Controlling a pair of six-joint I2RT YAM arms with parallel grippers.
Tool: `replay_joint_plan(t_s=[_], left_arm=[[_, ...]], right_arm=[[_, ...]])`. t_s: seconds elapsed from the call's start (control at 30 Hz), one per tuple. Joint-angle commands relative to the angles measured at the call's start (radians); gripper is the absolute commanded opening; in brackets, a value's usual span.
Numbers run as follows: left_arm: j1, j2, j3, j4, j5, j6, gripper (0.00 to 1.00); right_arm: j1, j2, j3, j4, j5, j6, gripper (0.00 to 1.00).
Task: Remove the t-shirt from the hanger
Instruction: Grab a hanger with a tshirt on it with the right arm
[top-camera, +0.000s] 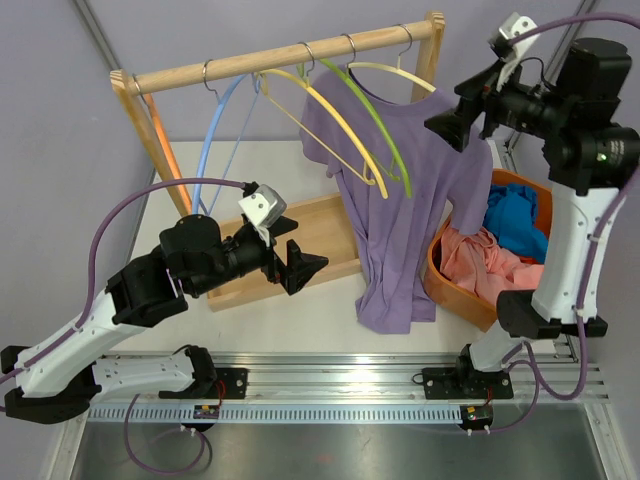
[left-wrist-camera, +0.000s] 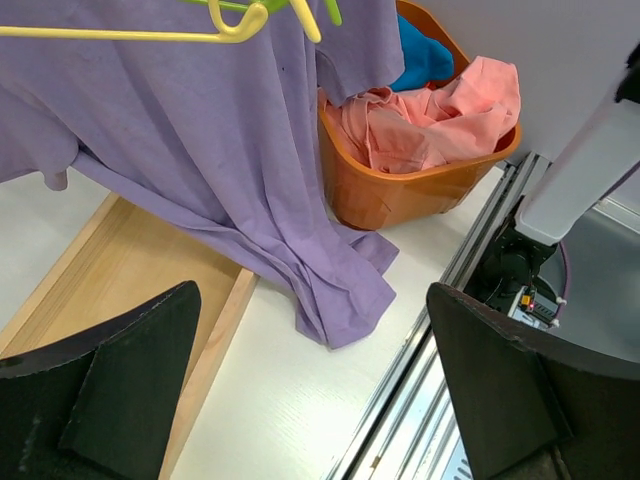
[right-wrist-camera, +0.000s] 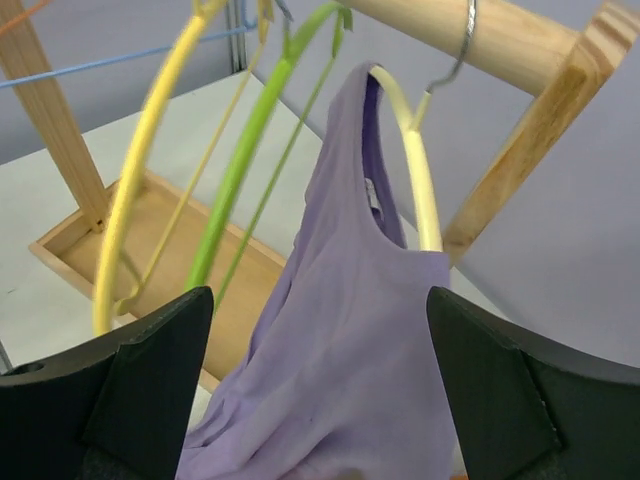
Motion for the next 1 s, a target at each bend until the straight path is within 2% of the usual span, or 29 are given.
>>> replay_joint_plan(t_s=[0.0, 0.17, 0.27, 0.3, 0.33, 0.37, 0.43, 0.63, 0.73, 0.97], left_arm=[[0.001, -0.011, 0.012, 0.034, -0.029, -0.05, 0.99], [0.001, -0.032, -0.028, 0.048, -0.046, -0.076, 0.99], [-0.001, -0.036, -0.032, 0.048, -0.052, -0.08, 0.99], [-0.001, -0.036, -0.035, 0.048, -0.054, -0.079, 0.99], [0.001, -0.034, -0.038, 0.046, -0.055, -0.077, 0.99], [-0.001, -0.032, -0.037, 0.045, -0.055, -0.076, 0.99], [-0.001, -0.029, -0.035, 0.042, -0.055, -0.073, 0.99], [-0.001, -0.028, -0.048, 0.045, -0.052, -0.07, 0.99], [0.001, -0.026, -0.048, 0.048, -0.047, -0.071, 0.99], [0.001, -0.032, -0.054, 0.049, -0.047, -0.079, 0.99]], right_arm=[[0.023, 0.102, 0.058, 0.087, 0.132, 0.077, 0.94], [0.024, 0.14, 0.08, 0.087, 0.192, 0.041, 0.91], [0.028, 0.149, 0.054, 0.071, 0.192, 0.024, 0.83], [0.031, 0.143, 0.043, 0.058, 0.183, 0.012, 0.76], [0.029, 0.143, 0.02, 0.051, 0.158, 0.01, 0.59], [0.031, 0.14, 0.008, 0.046, 0.146, 0.006, 0.47], [0.034, 0.121, -0.02, 0.038, 0.126, 0.004, 0.32], [0.035, 0.098, -0.032, 0.021, 0.094, -0.002, 0.14], [0.035, 0.094, -0.028, 0.037, 0.085, 0.029, 0.0], [0.031, 0.094, 0.077, 0.242, 0.143, 0.246, 0.0]])
